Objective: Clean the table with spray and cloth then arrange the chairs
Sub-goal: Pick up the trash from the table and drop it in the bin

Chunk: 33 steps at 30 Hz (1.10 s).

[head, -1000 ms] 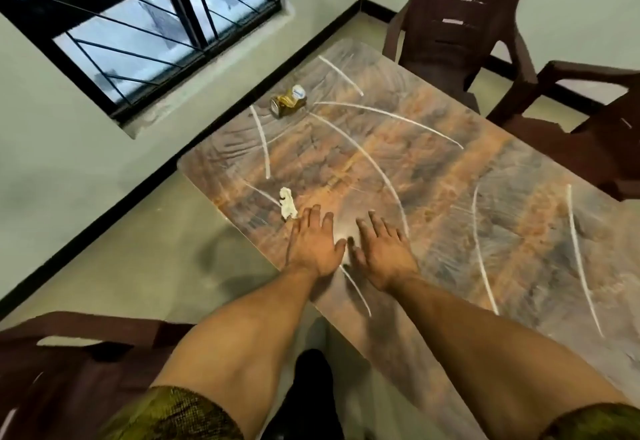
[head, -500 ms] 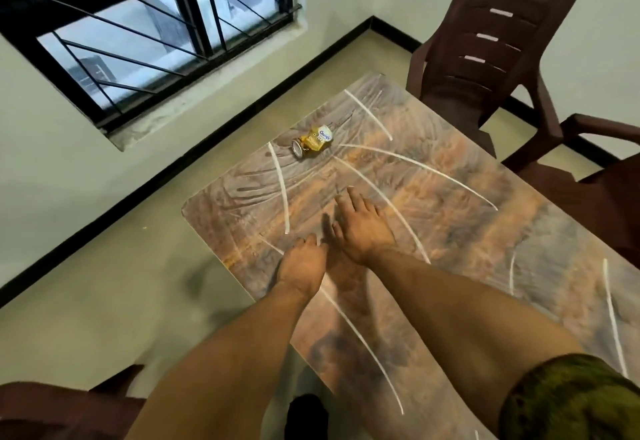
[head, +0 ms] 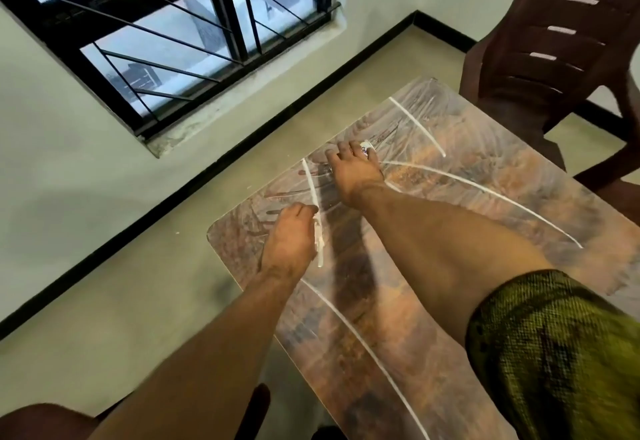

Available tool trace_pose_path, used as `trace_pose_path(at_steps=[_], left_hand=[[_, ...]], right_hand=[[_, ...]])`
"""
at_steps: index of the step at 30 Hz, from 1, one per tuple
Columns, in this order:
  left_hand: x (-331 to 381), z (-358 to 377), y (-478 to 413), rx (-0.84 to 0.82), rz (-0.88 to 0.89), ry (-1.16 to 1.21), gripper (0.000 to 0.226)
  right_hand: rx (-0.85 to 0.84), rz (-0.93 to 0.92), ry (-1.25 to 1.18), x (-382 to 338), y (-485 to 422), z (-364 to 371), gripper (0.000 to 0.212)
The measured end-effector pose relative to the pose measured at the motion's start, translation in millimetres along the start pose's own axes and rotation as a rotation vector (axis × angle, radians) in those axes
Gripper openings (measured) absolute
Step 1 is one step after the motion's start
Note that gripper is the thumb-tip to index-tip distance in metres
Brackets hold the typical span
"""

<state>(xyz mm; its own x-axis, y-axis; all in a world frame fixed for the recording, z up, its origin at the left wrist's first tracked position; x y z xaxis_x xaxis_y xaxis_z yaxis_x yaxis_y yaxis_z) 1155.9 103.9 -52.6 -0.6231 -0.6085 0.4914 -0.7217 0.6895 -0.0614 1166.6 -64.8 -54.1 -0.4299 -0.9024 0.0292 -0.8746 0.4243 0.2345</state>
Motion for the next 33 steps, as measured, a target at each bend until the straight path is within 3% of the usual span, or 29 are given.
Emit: trace_pose_path(at_steps=[2, 7, 11, 15, 20, 26, 33], left_hand=[[-8, -1, 2, 0.001, -0.015, 0.015, 0.031], [0, 10, 10, -0.040, -0.053, -0.003, 0.029], [31, 24, 19, -0.110, -0.016, -0.004, 0.031], [78, 40, 34, -0.192, 0.092, 0.020, 0.029], [146, 67, 76, -0.286, 0.117, 0.131, 0.025], [244, 94, 167, -0.352, 0.255, 0.106, 0.025], [359, 149, 289, -0.496, 0.277, 0.204, 0.017]], right_hand=[[-0.040, -0.018, 0.050, 3, -4, 6, 0.082], [0.004, -0.077, 0.109, 15, 27, 2, 0.038], [-0.018, -0.041, 0.076, 34, 77, 25, 0.040], [-0.115, 0.080, -0.076, 57, 146, 49, 0.066], [-0.092, 0.247, -0.205, 95, 250, 68, 0.054], [0.000, 0.465, -0.301, 159, 399, 71, 0.039], [0.087, 0.688, -0.360, 255, 593, 95, 0.042]])
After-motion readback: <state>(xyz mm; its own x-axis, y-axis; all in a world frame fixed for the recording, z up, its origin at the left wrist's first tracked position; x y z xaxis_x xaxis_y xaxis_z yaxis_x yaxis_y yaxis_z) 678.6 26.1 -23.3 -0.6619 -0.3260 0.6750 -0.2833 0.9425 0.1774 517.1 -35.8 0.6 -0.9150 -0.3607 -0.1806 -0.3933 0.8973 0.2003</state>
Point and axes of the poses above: each hand's wrist, its own y-axis away from the middle knuckle, its own z-axis out of the palm, x = y × z, the point moved 6 cm from there along -y, towards the middle knuckle, and after that the axes turned 3 degrees about x, right-handed, at the moved point
